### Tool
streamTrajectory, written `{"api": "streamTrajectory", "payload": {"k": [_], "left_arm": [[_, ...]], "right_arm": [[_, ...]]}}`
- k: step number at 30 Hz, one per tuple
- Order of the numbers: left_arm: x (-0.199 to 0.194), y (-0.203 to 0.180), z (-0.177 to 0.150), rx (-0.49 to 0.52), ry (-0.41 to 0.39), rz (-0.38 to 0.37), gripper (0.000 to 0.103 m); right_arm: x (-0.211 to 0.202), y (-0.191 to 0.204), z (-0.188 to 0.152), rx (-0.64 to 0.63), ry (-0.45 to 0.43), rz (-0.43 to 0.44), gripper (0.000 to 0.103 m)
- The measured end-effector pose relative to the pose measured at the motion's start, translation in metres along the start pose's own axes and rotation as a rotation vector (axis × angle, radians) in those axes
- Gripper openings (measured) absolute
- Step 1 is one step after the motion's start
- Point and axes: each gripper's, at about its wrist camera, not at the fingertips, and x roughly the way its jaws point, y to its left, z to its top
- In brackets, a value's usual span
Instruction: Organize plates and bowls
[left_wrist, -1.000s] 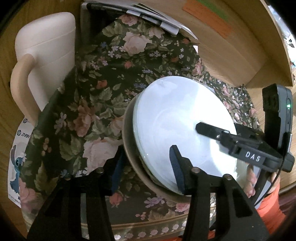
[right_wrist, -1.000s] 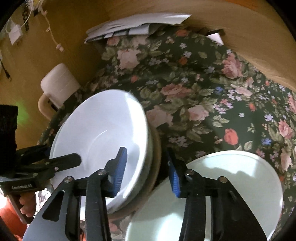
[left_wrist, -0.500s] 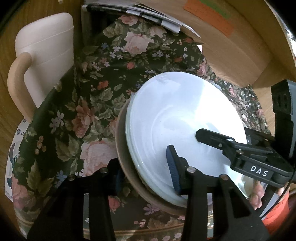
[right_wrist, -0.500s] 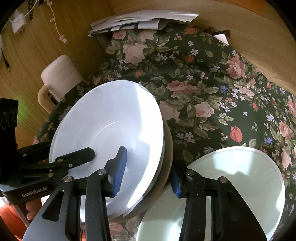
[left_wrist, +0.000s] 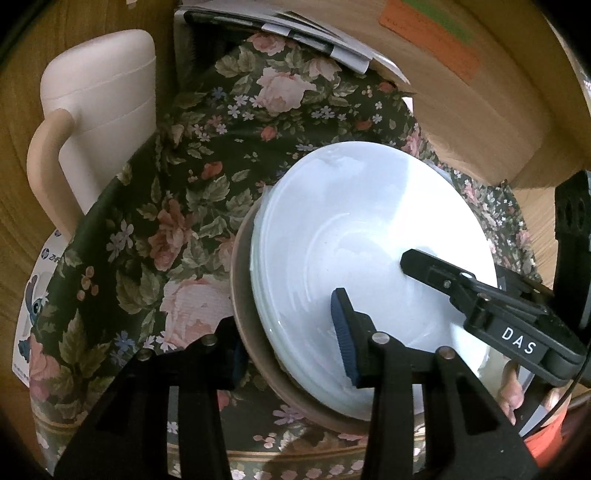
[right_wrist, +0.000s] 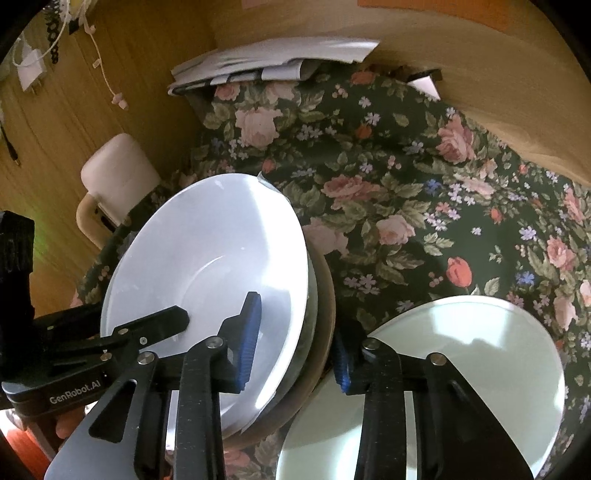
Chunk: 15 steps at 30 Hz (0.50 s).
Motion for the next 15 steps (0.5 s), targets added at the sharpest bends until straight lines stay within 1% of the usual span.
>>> {"api": "streamTrajectory", "payload": {"k": [4,15], "left_arm": [[-0.005,-0.006,0.002,0.016,-0.017,-0.002,0.04],[-0.012,-0.029,0.007,0.052,-0.047,-0.036,0.041]], "right_arm": [[-0.007,-0.002,0.001,0.009,-0.023,-0.004,0.029],[-0.035,-0.013,0.0,0.023,-0.081,-0.037,0.028]]}}
